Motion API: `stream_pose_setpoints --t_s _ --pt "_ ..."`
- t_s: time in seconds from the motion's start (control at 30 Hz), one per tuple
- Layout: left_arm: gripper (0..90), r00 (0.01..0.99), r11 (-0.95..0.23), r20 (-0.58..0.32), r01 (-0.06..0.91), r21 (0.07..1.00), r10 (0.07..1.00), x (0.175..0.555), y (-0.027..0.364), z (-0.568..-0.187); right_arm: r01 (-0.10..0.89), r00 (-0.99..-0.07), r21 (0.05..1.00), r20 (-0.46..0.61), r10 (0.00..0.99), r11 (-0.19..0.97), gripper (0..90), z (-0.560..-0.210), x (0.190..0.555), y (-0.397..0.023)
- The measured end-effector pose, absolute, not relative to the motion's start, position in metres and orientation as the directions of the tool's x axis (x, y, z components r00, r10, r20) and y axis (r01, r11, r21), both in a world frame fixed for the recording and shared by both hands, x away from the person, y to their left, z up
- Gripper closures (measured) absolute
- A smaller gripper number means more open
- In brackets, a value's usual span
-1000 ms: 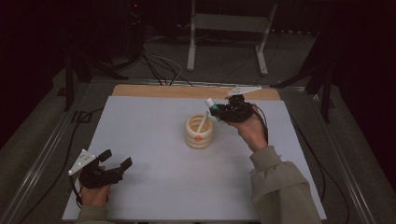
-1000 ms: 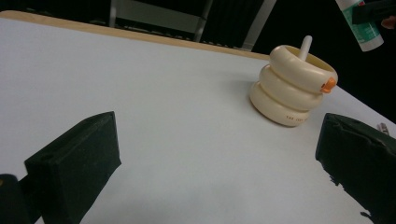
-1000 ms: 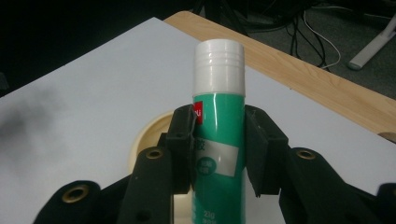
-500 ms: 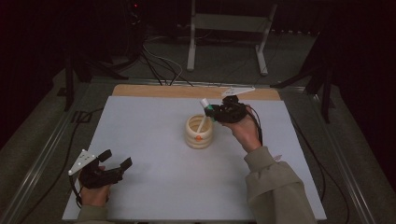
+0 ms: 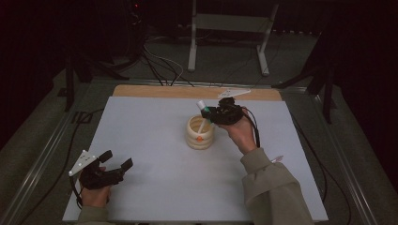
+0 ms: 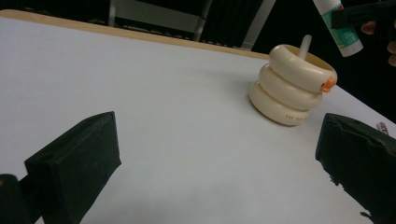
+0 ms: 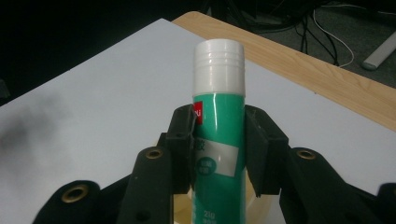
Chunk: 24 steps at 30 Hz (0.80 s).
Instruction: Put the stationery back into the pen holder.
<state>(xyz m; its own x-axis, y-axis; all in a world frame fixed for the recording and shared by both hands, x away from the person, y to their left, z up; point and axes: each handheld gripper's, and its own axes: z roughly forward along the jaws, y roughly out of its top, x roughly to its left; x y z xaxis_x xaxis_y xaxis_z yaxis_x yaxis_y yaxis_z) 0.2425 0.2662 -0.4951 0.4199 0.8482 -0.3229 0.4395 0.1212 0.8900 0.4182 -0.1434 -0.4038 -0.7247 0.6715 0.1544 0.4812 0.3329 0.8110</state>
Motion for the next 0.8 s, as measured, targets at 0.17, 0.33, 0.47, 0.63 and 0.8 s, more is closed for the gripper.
stream_pose_setpoints --t_s 0.17,0.33,0.47,0.63,0.8 --pt "0.3 0.420 0.122 -0.323 0.439 0.890 0.848 0.242 0.266 -0.495 0.488 -0.720 0.812 0.167 0.674 0.320 66.3 -0.407 0.419 -0.142" --pt "0.3 0.419 0.122 -0.323 0.439 0.890 0.848 0.242 0.266 -0.495 0.490 -0.718 0.813 0.173 0.674 0.313 66.2 -0.410 0.420 -0.141" --pt "0.3 0.419 0.123 -0.323 0.438 0.890 0.848 0.242 0.266 -0.495 0.487 -0.721 0.815 0.172 0.671 0.314 66.2 -0.412 0.420 -0.139" --pt "0.3 0.419 0.123 -0.324 0.438 0.890 0.848 0.242 0.266 -0.495 0.484 -0.721 0.816 0.168 0.672 0.315 66.1 -0.414 0.420 -0.135" --pt "0.3 0.419 0.123 -0.324 0.438 0.890 0.848 0.242 0.267 -0.495 0.486 -0.718 0.817 0.170 0.675 0.310 66.0 -0.417 0.421 -0.133"
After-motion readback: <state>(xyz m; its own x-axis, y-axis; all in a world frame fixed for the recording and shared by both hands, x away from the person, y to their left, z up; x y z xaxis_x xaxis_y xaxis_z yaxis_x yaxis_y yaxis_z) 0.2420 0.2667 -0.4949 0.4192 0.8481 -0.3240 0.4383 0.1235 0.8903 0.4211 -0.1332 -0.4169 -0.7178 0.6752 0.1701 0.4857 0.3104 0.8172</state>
